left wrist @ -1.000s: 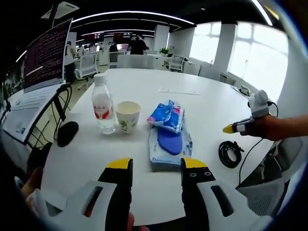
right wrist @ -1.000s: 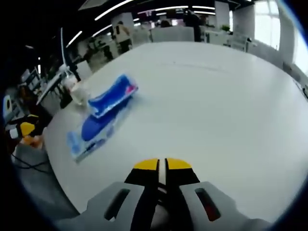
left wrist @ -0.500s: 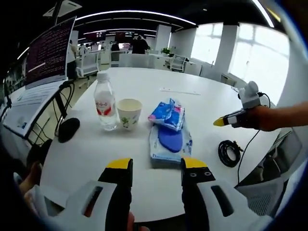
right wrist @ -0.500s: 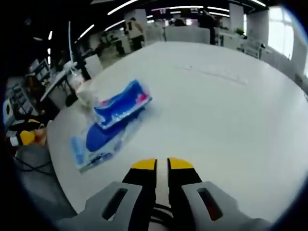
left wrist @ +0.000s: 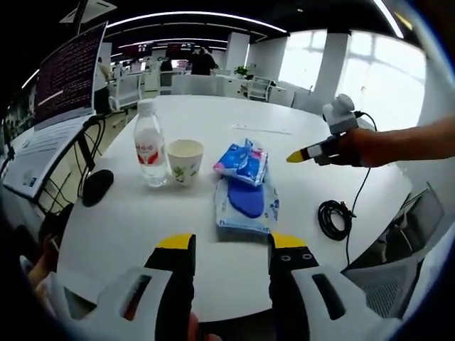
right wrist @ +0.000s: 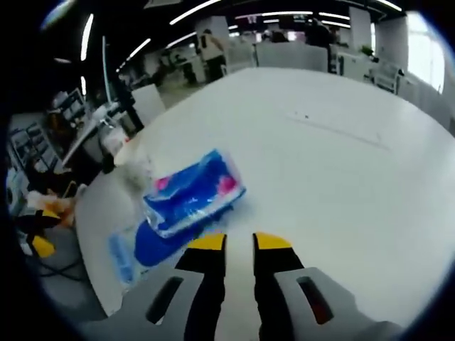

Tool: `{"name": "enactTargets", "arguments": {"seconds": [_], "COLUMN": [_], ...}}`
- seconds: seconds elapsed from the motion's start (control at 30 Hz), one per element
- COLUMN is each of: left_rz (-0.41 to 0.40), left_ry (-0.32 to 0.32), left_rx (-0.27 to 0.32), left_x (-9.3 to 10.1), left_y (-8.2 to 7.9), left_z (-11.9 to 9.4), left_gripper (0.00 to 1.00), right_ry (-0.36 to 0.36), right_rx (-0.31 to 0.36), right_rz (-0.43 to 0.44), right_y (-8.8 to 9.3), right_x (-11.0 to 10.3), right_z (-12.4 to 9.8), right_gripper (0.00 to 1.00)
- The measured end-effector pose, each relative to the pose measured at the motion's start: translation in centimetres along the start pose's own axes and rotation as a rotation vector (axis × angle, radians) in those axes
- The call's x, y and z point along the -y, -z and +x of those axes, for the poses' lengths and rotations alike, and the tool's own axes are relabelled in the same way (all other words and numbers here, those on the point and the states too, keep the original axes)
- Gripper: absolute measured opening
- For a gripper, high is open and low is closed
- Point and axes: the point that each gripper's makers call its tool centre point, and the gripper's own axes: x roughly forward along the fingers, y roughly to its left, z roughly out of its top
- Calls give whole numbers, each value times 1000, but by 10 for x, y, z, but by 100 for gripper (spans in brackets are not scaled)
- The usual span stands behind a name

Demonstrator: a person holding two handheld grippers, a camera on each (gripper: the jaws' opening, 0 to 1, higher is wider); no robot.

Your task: Arrange the tabletop items into an orderly group along one side of the table until the central work area is clear of visible clutter.

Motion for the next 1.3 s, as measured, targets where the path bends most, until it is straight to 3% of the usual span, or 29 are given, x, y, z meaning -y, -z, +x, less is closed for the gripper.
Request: {"name": "enactTargets", "arguments": {"seconds": [0.23, 0.4, 0.7, 0.83, 0.93, 1.3], "left_rz": [-16, -33, -62, -73, -76, -67], "left_ry": [-25, -51, -90, -103, -114, -110], "left_rx": [3, 4, 1, 4, 8, 25], "left_x": [-9, -17, -22, -23, -24, -20], "left_y": [-1, 0, 8, 10, 9, 5], "left_z": [-7, -11, -24, -27, -30, -31], "left_gripper": [39, 40, 40, 40, 39, 39], "right_ry": [-6, -13, -28, -53, -34, -41], "right_rx": [-22, -37, -35, -37, -54, -28], "right_rz": [-66, -77, -84, -91, -95, -48], "right_y": [-11, -12, -33, -34, -26, -12], "right_x": [-7, -7, -5, -9, -7, -10], "right_z": [18, 32, 53, 62, 62, 42], "right_gripper": [17, 22, 25, 18, 0, 0]}}
